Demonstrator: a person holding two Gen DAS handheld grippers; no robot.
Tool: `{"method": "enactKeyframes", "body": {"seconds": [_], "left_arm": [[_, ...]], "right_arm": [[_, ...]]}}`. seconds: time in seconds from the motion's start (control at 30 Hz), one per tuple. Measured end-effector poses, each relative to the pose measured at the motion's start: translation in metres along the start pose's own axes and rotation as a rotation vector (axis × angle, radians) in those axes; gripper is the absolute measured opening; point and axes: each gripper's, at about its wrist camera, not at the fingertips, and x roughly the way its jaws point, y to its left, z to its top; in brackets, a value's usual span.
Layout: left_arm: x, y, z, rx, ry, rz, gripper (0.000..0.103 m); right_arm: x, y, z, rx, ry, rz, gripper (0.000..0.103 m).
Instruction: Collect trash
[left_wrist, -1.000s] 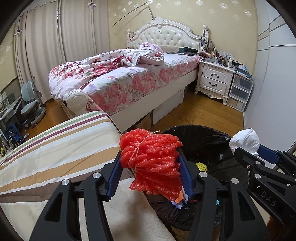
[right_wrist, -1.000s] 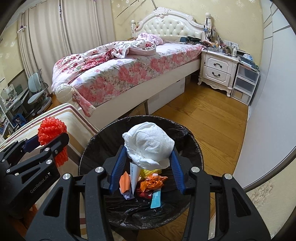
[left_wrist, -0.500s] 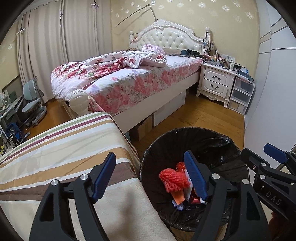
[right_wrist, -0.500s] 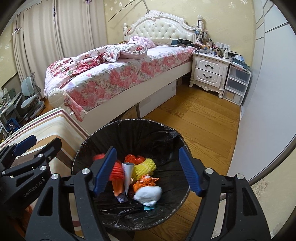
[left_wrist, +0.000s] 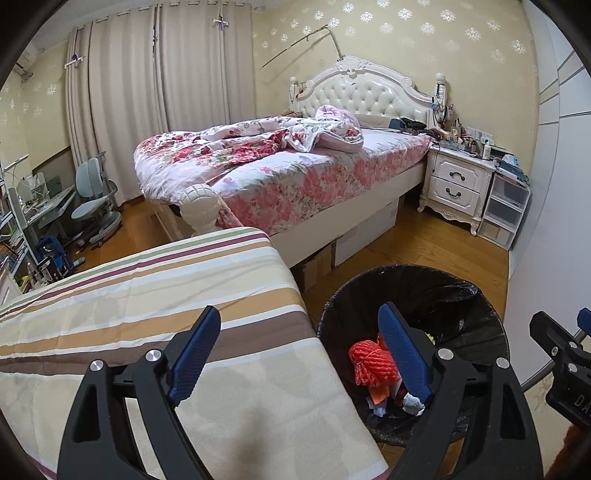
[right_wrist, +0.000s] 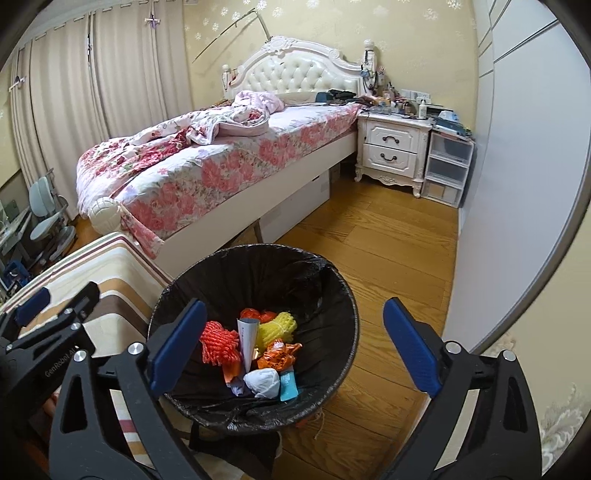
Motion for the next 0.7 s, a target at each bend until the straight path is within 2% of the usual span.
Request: {"method": "enactKeyframes", "body": {"seconds": [0.23,0.7], "left_arm": [[-0.026,0.022,-0.011,-0.035,-0.028,0.054,0.085],[-0.074,0.060,-0.034,-0.090,-0.017,0.051,0.085]], "right_arm": [[-0.022,0.011,-0.013,-0.024,-0.030,-0.040,0.095],[-0.075,0.039,-0.044,-0.099,-0.024,0.052,0.095]]}}
